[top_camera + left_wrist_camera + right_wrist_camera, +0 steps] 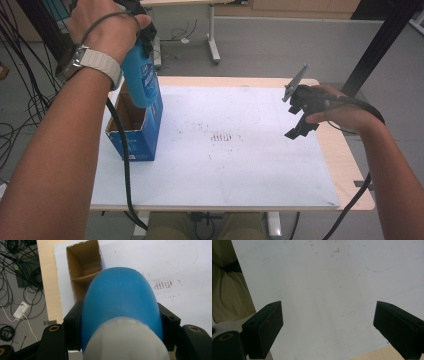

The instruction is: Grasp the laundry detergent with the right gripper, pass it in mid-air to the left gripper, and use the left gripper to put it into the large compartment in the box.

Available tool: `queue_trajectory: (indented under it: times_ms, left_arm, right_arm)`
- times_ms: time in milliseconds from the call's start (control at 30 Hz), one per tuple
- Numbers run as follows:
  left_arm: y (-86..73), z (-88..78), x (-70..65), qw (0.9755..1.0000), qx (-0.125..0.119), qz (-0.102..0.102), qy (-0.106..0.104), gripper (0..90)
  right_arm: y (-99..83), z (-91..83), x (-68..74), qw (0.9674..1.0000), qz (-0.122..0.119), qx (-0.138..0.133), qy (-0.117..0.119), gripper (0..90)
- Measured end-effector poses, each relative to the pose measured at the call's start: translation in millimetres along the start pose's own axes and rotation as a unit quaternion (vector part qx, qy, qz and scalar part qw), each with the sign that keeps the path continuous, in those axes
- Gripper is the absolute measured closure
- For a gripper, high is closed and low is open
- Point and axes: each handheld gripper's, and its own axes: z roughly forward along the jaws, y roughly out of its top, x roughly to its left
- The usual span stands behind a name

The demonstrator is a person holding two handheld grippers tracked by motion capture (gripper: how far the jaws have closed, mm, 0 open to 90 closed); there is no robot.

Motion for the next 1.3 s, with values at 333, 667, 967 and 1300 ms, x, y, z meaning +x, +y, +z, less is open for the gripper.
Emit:
queue_trajectory:
  times_ms: [333, 667, 967, 1300]
  left_arm:
    - [3.0, 3.2, 13.0, 0.9998, 0.005, -0.018, 0.005, 37.7]
    - [5.3, 10.8, 26.0, 0.9994, 0.009, -0.032, 0.008, 37.6]
    - [5.2, 20.1, 33.6, 0.9992, 0.012, -0.035, 0.014, 37.7]
    - [5.3, 34.2, 39.5, 0.9991, 0.010, -0.037, 0.021, 37.7]
  right_arm:
    - [1.6, 4.4, -0.8, 1.0000, 0.002, 0.003, 0.000, 8.8]
    - [4.4, 7.2, -3.9, 1.0000, 0.005, 0.007, 0.002, 8.8]
    - [4.4, 10.9, -3.7, 0.9999, 0.007, 0.009, 0.003, 8.8]
    - [1.1, 13.8, -5.3, 0.9998, 0.014, 0.008, 0.006, 8.7]
